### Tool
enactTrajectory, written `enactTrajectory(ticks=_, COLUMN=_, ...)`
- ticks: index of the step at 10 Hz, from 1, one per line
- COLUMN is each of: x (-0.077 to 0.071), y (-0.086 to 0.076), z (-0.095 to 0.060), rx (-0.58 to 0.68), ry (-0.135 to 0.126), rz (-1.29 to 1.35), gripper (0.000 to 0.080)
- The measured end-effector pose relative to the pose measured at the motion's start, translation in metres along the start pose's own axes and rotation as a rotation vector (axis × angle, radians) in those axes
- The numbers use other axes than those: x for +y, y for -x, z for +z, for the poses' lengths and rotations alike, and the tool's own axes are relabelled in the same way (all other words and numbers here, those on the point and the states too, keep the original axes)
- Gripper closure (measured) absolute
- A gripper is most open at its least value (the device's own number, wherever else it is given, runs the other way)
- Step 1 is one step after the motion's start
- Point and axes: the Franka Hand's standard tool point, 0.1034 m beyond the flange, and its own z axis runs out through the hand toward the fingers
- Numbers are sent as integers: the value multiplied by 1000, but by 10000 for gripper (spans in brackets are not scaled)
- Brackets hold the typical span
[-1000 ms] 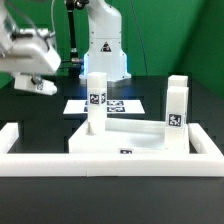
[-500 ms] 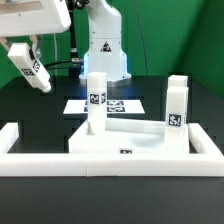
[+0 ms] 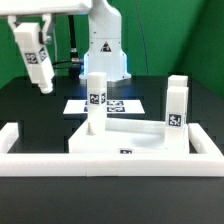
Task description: Assemble desk
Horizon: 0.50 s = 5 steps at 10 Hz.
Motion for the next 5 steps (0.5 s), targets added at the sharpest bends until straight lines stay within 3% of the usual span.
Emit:
enactTrajectory(ticks=1, x=-13, y=-10, z=-5, rx=114, ry=2, rz=-7, gripper=509)
enactTrajectory(ticks=2, x=-21, y=2, z=0, rx=134, ry=2, rz=30, gripper=509)
enactTrajectory(ticks=5, x=-22, y=5, z=3, rx=121, ry=6, rz=16, gripper=509)
